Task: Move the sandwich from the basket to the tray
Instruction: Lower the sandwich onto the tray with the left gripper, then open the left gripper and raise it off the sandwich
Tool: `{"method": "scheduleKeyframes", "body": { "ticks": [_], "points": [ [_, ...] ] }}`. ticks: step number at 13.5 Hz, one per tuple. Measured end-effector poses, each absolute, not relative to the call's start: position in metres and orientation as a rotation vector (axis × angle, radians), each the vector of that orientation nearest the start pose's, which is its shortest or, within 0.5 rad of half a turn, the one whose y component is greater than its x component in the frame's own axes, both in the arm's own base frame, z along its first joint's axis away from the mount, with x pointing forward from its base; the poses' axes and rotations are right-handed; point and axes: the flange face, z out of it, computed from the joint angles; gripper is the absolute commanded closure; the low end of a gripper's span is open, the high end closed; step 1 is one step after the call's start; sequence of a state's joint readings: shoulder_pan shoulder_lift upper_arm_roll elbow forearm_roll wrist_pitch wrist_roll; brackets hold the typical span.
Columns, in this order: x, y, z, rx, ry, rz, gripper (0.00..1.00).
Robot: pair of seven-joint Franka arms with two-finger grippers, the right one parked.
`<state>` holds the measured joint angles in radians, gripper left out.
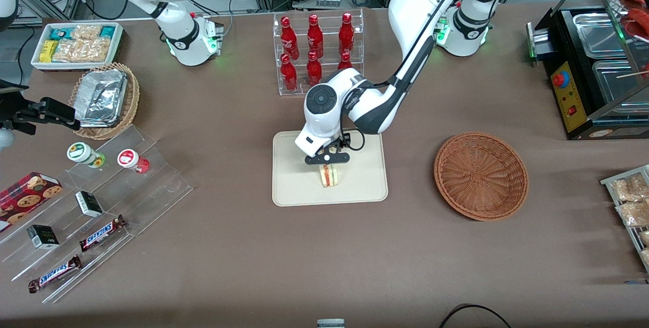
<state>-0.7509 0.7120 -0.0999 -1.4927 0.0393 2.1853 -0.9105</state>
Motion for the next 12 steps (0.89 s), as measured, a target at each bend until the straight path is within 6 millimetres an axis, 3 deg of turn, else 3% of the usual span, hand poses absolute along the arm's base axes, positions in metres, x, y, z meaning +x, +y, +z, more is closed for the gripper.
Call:
{"method": "scheduleKeyframes", "body": {
  "ticks": [3,7,10,12],
  "points": [
    [0.488,-0.529,0.286,-3.170,-0.105,0.016,0.00],
    [0.493,-0.520,0.365,-3.143,-0.123,0.020,0.00],
    [0.512,-0.492,0.406,-3.142,-0.196,-0.011,0.00],
    [0.529,-0.466,0.418,-3.144,-0.211,-0.021,0.00]
  ]
}}
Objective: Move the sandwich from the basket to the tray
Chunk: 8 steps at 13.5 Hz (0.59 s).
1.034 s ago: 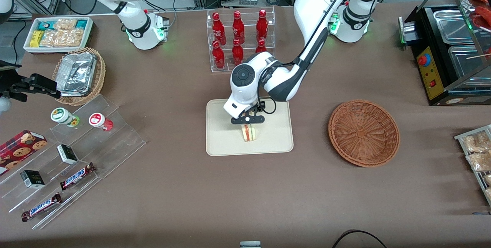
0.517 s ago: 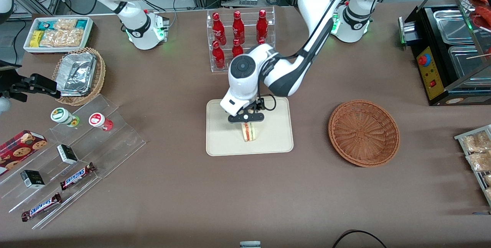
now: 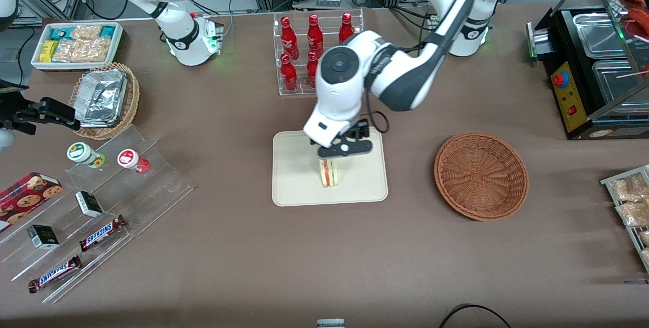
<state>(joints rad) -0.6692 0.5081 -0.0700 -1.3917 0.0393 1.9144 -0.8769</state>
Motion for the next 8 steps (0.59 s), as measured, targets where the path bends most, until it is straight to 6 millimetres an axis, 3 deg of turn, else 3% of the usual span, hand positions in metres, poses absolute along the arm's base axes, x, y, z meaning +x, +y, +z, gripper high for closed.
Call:
{"method": "scheduleKeyframes", "body": {
  "ticks": [4,8],
  "points": [
    [0.559,-0.389,0.436,-3.137,-0.158,-0.019,0.00],
    [0.567,-0.302,0.471,-3.163,-0.091,0.006,0.00]
  ]
}}
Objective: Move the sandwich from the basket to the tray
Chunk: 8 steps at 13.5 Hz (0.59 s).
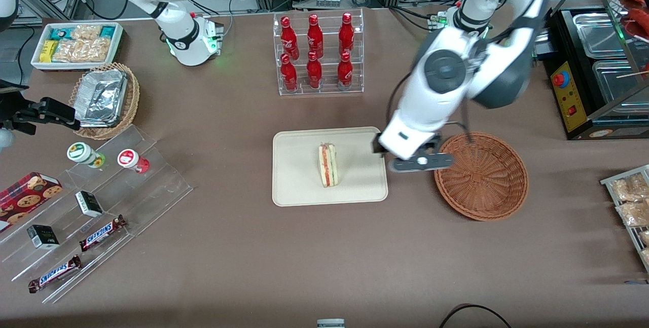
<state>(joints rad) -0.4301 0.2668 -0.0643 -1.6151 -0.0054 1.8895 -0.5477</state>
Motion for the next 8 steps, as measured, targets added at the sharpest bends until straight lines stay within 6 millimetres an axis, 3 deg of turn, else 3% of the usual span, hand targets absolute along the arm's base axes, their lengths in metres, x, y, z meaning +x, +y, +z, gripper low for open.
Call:
{"method": "scheduleKeyframes", "body": {
  "ticks": [3,8],
  "points": [
    [0.567,-0.246,0.488,-3.149,-0.017,0.075,0.00],
    [0.562,-0.184,0.518,-3.148,0.048,0.148,0.00]
  ]
}}
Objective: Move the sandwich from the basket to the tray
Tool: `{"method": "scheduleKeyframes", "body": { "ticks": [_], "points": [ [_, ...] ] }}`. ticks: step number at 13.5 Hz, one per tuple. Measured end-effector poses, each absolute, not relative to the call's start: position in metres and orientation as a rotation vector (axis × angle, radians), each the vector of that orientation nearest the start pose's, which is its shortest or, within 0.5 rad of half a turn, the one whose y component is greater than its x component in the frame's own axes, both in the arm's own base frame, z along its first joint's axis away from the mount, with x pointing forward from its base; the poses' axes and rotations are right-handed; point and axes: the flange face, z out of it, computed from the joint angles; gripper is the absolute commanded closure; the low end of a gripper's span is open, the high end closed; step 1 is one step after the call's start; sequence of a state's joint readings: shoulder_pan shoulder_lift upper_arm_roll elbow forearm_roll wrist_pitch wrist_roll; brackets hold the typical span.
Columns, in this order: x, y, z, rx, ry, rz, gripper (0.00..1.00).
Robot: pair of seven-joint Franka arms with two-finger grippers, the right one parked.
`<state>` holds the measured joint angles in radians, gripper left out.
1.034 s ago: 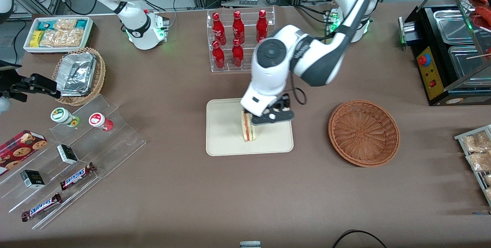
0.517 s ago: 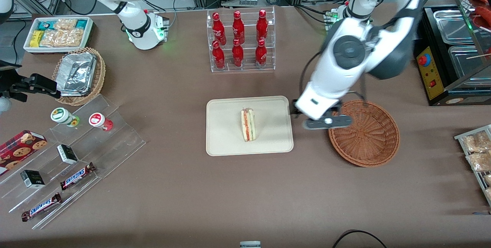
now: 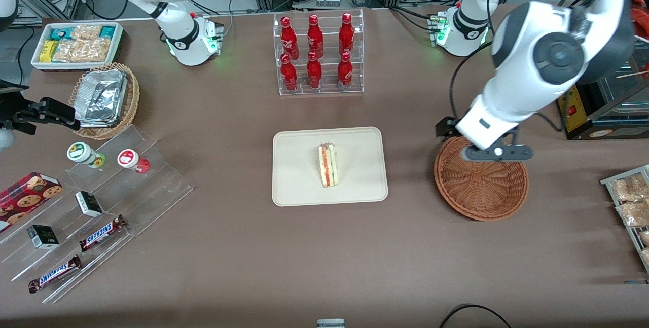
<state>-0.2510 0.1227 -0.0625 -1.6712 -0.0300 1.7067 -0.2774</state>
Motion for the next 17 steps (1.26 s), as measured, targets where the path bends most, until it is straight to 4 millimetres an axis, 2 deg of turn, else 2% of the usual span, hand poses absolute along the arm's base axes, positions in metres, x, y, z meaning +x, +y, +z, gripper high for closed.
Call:
{"method": "scheduleKeyframes", "body": {
  "ticks": [4,8,11,14,17],
  "points": [
    [0.549,-0.151,0.536,-3.144,0.030,0.173,0.00],
    [0.530,-0.138,0.554,-3.127,0.011,0.239,0.00],
    [0.521,-0.120,0.572,-3.118,-0.033,0.261,0.00],
    [0.510,-0.106,0.592,-3.115,0.003,0.279,0.00],
    [0.503,-0.079,0.612,-3.121,0.026,0.299,0.00]
  ]
}}
